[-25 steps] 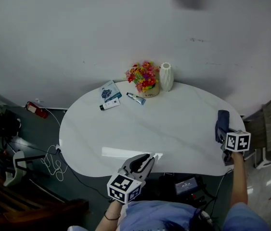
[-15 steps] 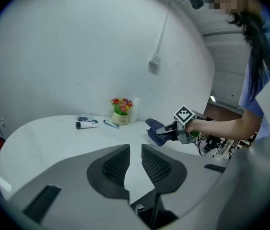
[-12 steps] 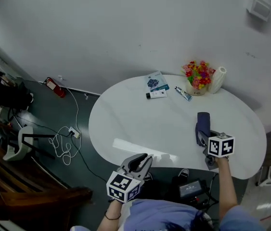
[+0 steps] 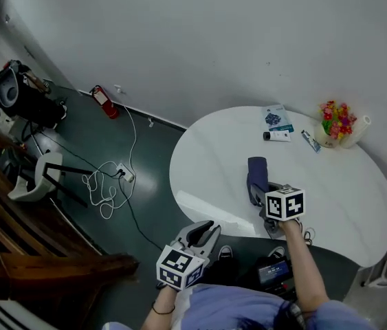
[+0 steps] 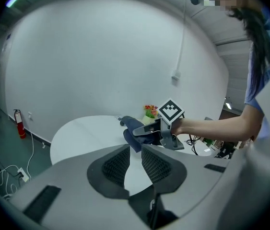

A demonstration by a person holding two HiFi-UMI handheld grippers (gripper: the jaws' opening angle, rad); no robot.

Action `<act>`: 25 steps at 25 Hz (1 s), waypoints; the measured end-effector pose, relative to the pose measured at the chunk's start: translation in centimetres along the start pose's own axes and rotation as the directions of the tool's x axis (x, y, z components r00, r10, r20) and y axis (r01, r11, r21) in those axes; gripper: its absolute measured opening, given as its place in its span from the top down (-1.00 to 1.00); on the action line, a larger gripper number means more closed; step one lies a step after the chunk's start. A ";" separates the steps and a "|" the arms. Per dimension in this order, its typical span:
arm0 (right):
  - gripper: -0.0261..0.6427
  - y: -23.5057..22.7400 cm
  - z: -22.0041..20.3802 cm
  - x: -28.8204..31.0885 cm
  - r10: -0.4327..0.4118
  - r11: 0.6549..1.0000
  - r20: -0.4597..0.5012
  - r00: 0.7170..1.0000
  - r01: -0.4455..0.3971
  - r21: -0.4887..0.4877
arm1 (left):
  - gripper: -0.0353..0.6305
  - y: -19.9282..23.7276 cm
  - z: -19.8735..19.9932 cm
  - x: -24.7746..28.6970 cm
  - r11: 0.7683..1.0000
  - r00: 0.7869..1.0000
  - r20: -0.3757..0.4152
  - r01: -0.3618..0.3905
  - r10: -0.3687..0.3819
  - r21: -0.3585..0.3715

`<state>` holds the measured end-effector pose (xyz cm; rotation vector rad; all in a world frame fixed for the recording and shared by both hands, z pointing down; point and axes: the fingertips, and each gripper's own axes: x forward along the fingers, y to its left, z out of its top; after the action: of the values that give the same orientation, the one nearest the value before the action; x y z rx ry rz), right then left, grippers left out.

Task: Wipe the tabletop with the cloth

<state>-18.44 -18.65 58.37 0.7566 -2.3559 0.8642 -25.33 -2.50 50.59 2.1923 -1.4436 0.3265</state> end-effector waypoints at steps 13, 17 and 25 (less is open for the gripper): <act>0.71 19.1 -0.8 13.5 0.252 0.953 -0.153 0.955 -0.273 -0.134 | 0.68 7.3 -4.8 -7.8 0.975 0.987 0.022 -0.155 0.161 -0.162; 0.71 22.3 -2.5 15.7 0.292 0.938 -0.198 0.936 -0.321 -0.133 | 0.68 9.0 -5.7 -9.5 0.960 0.979 0.019 -0.197 0.205 -0.198; 0.71 21.4 -5.1 16.6 0.238 0.949 -0.251 0.938 -0.279 -0.147 | 0.68 9.9 -6.4 -10.5 0.957 0.977 -0.007 -0.212 0.215 -0.197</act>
<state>-42.72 -6.73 63.32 0.2577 -2.3137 0.7826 -38.21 5.99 53.95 1.8905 -1.6501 0.2298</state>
